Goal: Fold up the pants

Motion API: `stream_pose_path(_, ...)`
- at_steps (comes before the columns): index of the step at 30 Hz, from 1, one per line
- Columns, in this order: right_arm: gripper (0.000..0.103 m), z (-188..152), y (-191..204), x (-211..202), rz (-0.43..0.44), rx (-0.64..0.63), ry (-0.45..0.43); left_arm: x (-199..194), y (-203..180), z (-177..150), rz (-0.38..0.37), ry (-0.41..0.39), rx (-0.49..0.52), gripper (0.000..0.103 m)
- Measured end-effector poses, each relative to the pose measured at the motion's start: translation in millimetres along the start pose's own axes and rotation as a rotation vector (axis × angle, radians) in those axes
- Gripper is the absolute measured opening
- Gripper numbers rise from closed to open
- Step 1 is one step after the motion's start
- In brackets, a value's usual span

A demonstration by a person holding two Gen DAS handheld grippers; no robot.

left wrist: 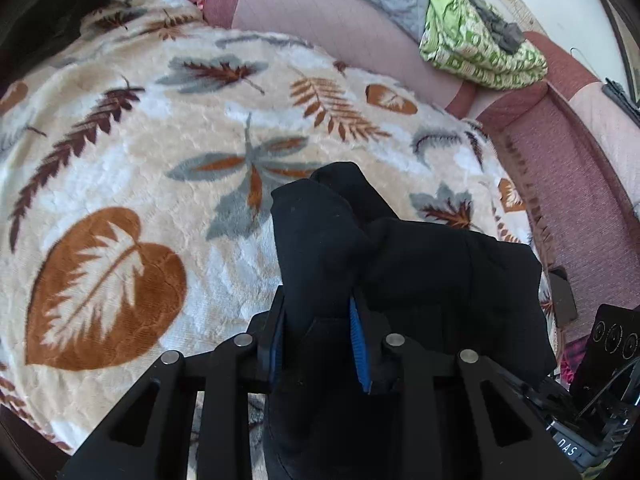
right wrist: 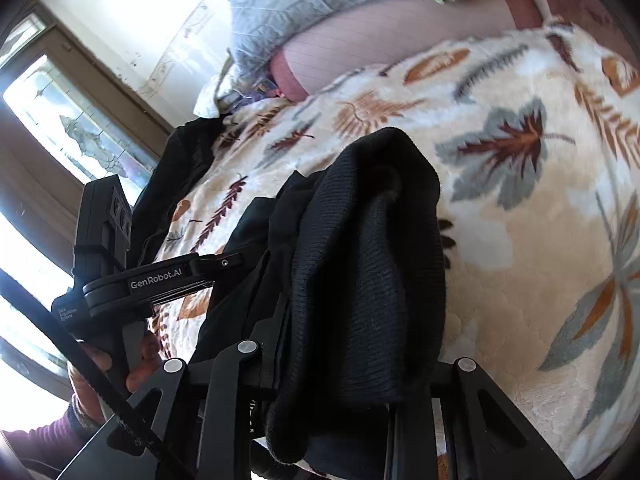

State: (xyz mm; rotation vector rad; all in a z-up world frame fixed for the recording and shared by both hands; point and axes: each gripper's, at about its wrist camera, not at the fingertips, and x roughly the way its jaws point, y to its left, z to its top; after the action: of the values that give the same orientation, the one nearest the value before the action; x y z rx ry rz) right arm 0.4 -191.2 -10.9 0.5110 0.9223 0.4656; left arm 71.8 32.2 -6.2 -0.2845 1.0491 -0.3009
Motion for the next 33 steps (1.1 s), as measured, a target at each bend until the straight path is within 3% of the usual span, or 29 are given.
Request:
stream_pose_path(13,0.029,33,23,-7,0.004,-0.074,-0.039,-38,-41,24,0.127,-0.156,0.153,0.027)
stream_pose_path(19,0.029,61,30,-5,-0.007,-0.128,-0.051,-40,-46,50,0.159,-0.194,0.158,0.027)
stream_pose_path(33,0.029,126,16,48,0.008,-0.110,-0.058,-2,-55,112,0.272,-0.239,0.209,0.027)
